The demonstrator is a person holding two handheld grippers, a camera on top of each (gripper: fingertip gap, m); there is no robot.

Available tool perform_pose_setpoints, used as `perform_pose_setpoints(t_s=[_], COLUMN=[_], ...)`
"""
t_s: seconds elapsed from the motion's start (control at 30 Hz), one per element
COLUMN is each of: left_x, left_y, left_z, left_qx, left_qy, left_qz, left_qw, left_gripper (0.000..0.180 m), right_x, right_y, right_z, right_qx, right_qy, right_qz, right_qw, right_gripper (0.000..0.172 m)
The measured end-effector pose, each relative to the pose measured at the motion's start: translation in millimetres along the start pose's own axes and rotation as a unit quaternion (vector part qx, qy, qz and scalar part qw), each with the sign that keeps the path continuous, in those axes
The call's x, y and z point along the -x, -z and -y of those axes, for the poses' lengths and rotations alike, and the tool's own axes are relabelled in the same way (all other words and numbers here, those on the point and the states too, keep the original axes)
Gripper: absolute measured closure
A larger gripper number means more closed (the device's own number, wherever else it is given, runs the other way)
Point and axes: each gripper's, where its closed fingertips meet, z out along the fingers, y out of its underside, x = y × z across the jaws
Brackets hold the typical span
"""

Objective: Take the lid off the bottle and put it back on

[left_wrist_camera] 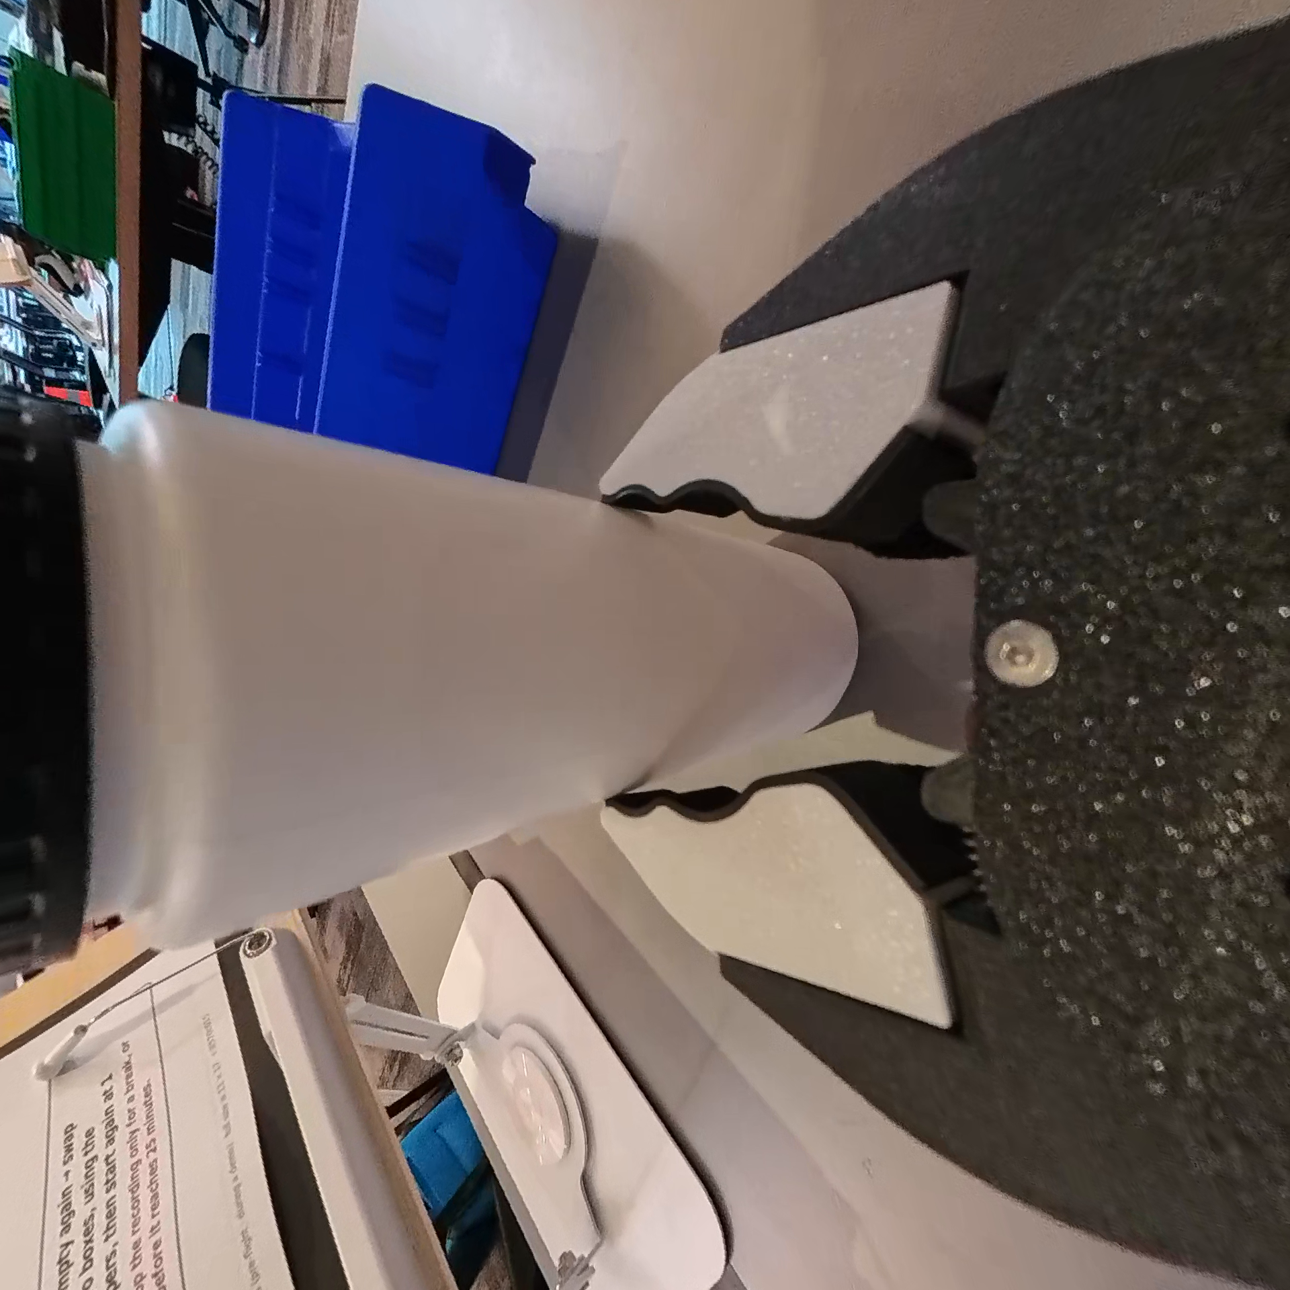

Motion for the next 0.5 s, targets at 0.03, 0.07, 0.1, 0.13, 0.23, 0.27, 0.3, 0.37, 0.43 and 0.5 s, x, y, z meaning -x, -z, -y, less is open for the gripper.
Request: perform_pose_setpoints(t_s=[0.03,0.07,0.1,0.13,0.23,0.27,0.3,0.37,0.43,0.5], left_x=[0,0,0,0,0,-1,-1,-2,-3,-5], left_y=[0,0,0,0,1,1,1,2,2,3], left_z=[0,0,0,0,0,0,0,0,-1,-1], left_qx=[0.001,0.002,0.002,0.002,0.004,0.005,0.006,0.01,0.013,0.015], left_qy=[0.001,0.0,0.0,0.0,0.001,0.001,0.0,0.0,-0.002,-0.005], left_qz=[0.0,0.001,0.001,0.002,0.004,0.004,0.004,0.005,0.006,0.006], left_qw=[1.0,1.0,1.0,1.0,1.0,1.0,1.0,1.0,1.0,1.0], left_gripper=[0.104,0.104,0.104,0.104,0.104,0.104,0.104,0.104,0.104,0.104], right_x=[-3,-8,-11,-14,-23,-24,-20,-12,-9,0], right_y=[4,8,11,13,12,9,5,-5,-14,-19], right_z=[7,11,13,14,-2,-11,-18,-22,-28,-23], right_qx=[-0.021,-0.036,-0.043,-0.048,-0.021,0.003,0.021,0.021,0.034,0.031], right_qy=[-0.036,-0.079,-0.124,-0.168,-0.265,-0.294,-0.323,-0.386,-0.417,-0.419], right_qz=[-0.02,-0.038,-0.052,-0.066,-0.127,-0.145,-0.143,-0.113,-0.1,-0.056], right_qw=[0.999,0.996,0.99,0.982,0.956,0.945,0.935,0.915,0.903,0.906], right_gripper=[0.079,0.079,0.079,0.077,0.08,0.081,0.083,0.082,0.084,0.098])
